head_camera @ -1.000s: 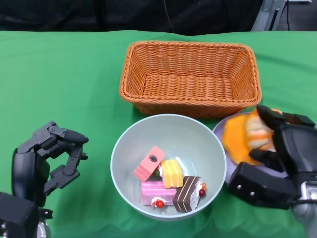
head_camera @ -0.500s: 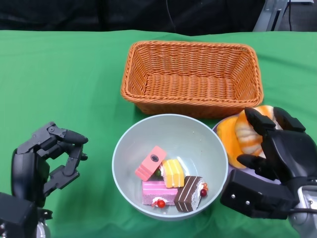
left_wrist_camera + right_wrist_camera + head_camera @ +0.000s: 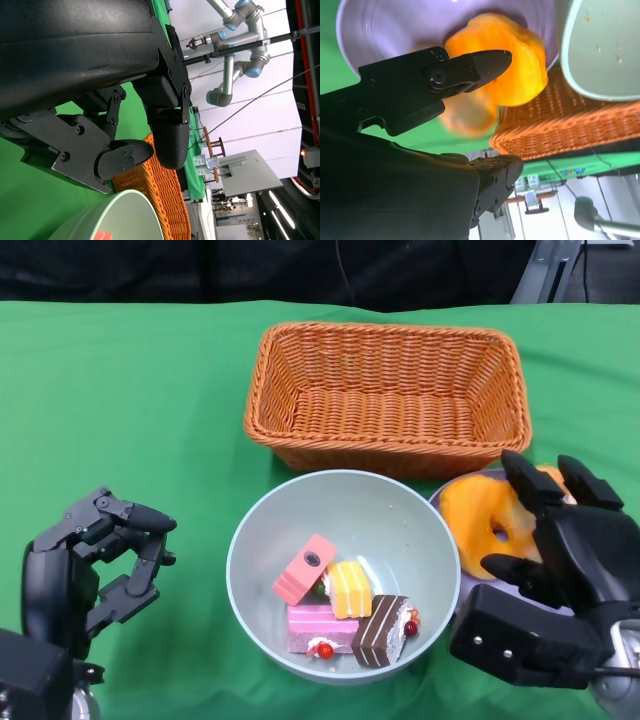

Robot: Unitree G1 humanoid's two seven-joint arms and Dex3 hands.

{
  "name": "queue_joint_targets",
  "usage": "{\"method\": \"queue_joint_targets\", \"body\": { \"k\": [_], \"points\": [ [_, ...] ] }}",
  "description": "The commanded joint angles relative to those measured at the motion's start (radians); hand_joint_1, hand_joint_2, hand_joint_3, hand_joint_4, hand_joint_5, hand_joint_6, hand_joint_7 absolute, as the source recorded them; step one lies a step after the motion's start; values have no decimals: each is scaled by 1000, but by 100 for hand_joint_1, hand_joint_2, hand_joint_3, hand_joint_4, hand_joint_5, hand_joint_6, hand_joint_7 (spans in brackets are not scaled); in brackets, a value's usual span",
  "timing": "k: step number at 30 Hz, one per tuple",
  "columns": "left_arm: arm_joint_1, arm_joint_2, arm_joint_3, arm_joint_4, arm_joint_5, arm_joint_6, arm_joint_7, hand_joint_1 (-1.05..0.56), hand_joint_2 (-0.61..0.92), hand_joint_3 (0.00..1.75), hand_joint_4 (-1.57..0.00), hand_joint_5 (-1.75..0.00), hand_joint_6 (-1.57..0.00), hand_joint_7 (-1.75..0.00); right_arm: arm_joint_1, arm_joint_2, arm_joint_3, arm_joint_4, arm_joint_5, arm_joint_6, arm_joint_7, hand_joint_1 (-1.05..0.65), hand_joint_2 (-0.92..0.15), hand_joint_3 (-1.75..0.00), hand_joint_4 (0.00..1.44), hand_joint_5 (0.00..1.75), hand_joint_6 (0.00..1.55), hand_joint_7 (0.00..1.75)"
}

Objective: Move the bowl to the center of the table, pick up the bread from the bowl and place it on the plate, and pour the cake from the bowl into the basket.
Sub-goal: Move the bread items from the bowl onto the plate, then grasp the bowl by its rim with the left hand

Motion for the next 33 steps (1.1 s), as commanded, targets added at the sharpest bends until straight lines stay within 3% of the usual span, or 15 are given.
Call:
{"method": "queue_joint_targets", "body": {
  "k": [1, 7, 12, 17, 18, 22, 23, 24, 27, 28, 31, 33],
  "points": [
    [-3, 18, 7, -7, -5, -4, -4, -8, 66, 80, -82, -148, -87, -108, 46, -8, -33, -87, 17, -30, -8, -69, -92, -15, 10, 2, 20, 1],
    [-13, 24, 12, 9, -1, -12, -3, -9, 67, 78, -81, -148, -87, -109, 131, -5, -81, -248, 35, -86, -15, -71, -92, -18, 16, 4, 22, 1],
    [-29, 35, 19, 36, -4, -14, -12, -9, 67, 80, -81, -147, -87, -108, 242, 36, -157, -400, 170, -197, -14, -68, -92, -17, 31, 11, 34, 5],
    [-37, 46, 20, 51, -18, -18, -38, -8, 68, 78, -79, -147, -86, -107, 318, 115, -225, -448, 459, -374, 32, -49, -92, -6, 48, 14, 50, 5],
    [-40, 52, 19, 58, -18, -32, -51, -8, 70, 76, -78, -148, -86, -107, 329, 137, -237, -452, 540, -415, 49, -37, -92, -5, 57, 18, 59, 8],
    [-66, 81, 16, 108, -11, -122, -101, -8, 80, 55, -79, -145, -85, -103, 346, 208, -275, -451, 807, -505, 137, -18, -92, -11, 83, 30, 84, 17],
    [-73, 84, 16, 116, -8, -138, -105, -10, 82, 48, -81, -140, -87, -99, 344, 219, -285, -439, 875, -525, 172, -17, -92, -13, 91, 35, 89, 19],
    [-78, 86, 17, 123, -8, -147, -108, -13, 85, 36, -84, -131, -91, -90, 342, 226, -293, -428, 919, -538, 200, -17, -92, -19, 93, 52, 97, 21],
    [-91, 95, 13, 140, 30, -190, -84, -15, 88, 23, -87, -114, -95, -76, 351, 243, -326, -419, 1073, -520, 283, -18, -91, -28, 94, 88, 108, 32],
    [-93, 97, 10, 142, 36, -199, -86, -15, 88, 21, -89, -108, -97, -69, 355, 240, -335, -417, 1126, -508, 320, -16, -90, -36, 93, 103, 106, 47],
    [-96, 104, -1, 144, 43, -219, -101, -15, 85, 24, -90, -100, -102, -53, 357, 220, -358, -398, 1188, -503, 412, -12, -91, -46, 90, 127, 94, 79],
    [-95, 108, -12, 139, 42, -226, -114, -15, 83, 27, -89, -98, -104, -48, 357, 214, -371, -386, 1173, -509, 446, -12, -90, -48, 89, 133, 90, 87]
  ]
}}
